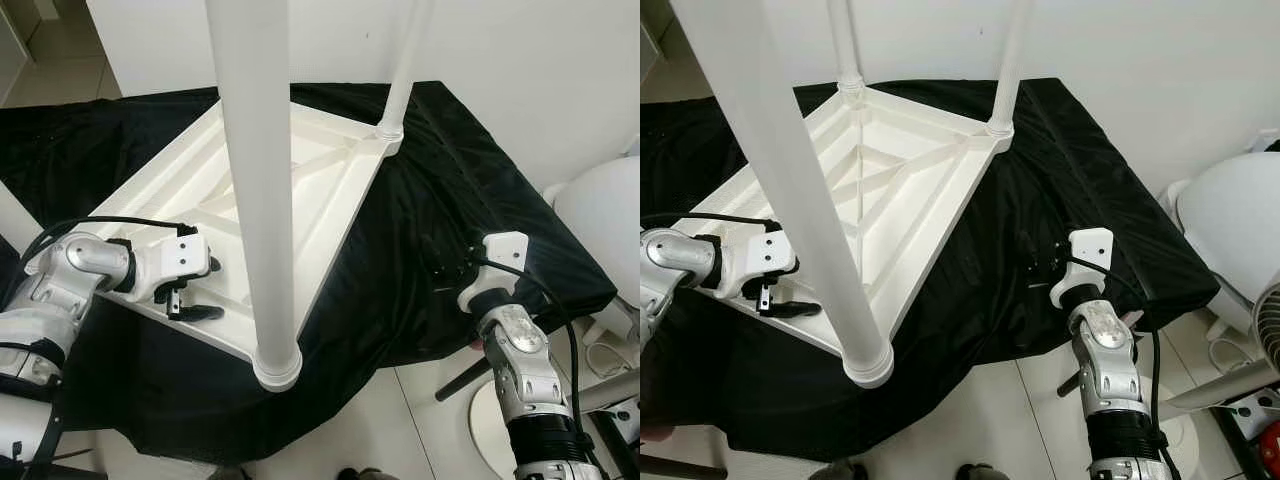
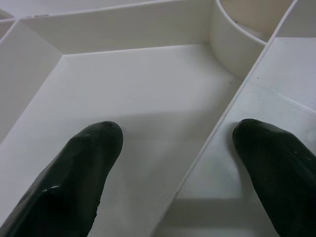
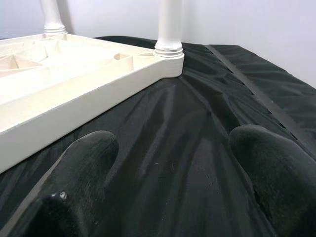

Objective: Building children table

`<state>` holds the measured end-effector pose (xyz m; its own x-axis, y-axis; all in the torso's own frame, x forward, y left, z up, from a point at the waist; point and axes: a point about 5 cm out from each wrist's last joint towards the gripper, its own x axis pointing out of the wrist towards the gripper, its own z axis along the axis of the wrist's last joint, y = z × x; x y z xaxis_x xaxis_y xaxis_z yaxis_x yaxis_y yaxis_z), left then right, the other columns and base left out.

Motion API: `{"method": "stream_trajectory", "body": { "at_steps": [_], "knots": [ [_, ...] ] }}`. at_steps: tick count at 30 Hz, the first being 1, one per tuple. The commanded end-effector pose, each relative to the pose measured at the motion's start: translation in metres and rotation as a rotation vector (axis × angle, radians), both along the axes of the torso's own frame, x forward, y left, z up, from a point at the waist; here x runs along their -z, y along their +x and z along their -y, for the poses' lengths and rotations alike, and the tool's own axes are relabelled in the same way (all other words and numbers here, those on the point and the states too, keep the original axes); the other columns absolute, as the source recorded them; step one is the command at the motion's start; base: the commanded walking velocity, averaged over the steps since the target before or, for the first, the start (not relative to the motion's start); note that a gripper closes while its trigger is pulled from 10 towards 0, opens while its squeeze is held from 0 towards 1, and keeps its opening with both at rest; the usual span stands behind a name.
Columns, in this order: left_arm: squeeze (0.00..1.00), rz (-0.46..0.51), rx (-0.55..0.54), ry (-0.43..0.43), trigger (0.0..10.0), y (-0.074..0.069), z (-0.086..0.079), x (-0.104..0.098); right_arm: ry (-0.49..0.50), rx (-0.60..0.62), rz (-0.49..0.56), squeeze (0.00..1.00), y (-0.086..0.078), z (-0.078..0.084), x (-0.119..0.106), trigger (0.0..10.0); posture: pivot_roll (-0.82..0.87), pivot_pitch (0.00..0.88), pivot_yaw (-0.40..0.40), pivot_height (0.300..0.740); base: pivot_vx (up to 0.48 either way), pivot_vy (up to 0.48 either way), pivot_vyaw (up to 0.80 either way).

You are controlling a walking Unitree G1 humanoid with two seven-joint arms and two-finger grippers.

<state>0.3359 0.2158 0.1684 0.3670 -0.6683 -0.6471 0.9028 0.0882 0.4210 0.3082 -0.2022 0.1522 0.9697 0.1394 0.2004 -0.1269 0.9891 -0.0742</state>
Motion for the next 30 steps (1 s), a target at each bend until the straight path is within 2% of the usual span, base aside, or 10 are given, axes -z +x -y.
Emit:
{"method": "stream_trajectory", "body": {
  "at_steps": [1, 3, 4, 22, 24, 25, 30],
  "knots": [
    [0.00, 0.103, -0.095, -0.006, 9.7, 0.006, -0.003, 0.000, -0.001, 0.018, 0.007, 0.00, -0.003, 0.004, 0.001, 10.0, 0.04, 0.114, 0.023, 0.740, 0.000, 0.000, 0.00],
    [0.00, 0.104, -0.094, -0.005, 9.7, 0.007, -0.003, 0.000, -0.001, 0.018, 0.007, 0.00, -0.003, 0.004, 0.001, 10.0, 0.04, 0.114, 0.023, 0.740, 0.000, 0.000, 0.00],
    [0.00, 0.099, -0.079, -0.015, 0.0, 0.006, -0.001, 0.000, -0.001, 0.018, 0.008, 0.00, -0.003, 0.003, 0.001, 10.0, 0.04, 0.113, 0.026, 0.740, 0.000, 0.000, 0.00],
    [0.00, 0.074, -0.071, -0.049, 0.0, 0.006, 0.003, 0.003, 0.007, 0.018, 0.013, 0.00, 0.001, 0.001, 0.000, 10.0, 0.05, 0.110, 0.025, 0.740, 0.000, 0.000, 0.00],
    [0.00, 0.081, -0.074, -0.062, 0.0, 0.006, 0.005, 0.004, 0.009, 0.017, 0.014, 0.00, 0.002, 0.000, 0.000, 10.0, 0.06, 0.110, 0.023, 0.740, 0.000, 0.000, 0.00],
    [0.00, 0.089, -0.084, -0.097, 0.0, 0.006, 0.010, 0.006, 0.012, 0.016, 0.016, 0.00, 0.002, -0.001, -0.001, 10.0, 0.06, 0.111, 0.020, 0.740, 0.000, 0.000, 0.00],
    [0.00, 0.092, -0.093, -0.121, 0.0, 0.006, 0.013, 0.007, 0.012, 0.014, 0.016, 0.00, 0.003, -0.002, 0.000, 10.0, 0.06, 0.111, 0.019, 0.740, 0.000, 0.000, 0.00]
  ]
}}
